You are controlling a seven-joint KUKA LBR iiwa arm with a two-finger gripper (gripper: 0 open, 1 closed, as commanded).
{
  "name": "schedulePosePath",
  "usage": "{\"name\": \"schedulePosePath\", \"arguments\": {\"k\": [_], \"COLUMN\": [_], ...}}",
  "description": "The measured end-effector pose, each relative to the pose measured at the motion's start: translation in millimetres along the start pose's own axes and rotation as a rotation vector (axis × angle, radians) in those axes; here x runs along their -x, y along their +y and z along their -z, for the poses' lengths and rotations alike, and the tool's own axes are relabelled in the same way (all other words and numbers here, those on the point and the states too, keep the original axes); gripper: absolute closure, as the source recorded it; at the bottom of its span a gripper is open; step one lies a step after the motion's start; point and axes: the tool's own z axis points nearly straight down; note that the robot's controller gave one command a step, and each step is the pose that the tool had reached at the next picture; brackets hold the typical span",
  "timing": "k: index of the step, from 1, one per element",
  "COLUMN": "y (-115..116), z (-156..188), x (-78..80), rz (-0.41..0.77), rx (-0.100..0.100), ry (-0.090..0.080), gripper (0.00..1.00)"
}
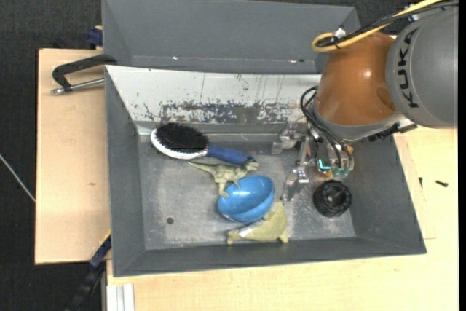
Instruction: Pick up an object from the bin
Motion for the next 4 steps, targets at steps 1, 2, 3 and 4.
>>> {"name": "schedulePosePath", "arguments": {"k": [1,2,3,4], "y": [71,157,92,147], "z": [-65,-36,-10,-51], "x": [-12.5,0.5,46.5,45.3], "rz": [0.235,0.199,0.465,0.4], "rx": [-0.002,0.004,-0.006,-0.003], "ry": [-0.016,-0.014,-0.017,-0.015], "gripper": [0.0,0.0,0.0,0.0]}}
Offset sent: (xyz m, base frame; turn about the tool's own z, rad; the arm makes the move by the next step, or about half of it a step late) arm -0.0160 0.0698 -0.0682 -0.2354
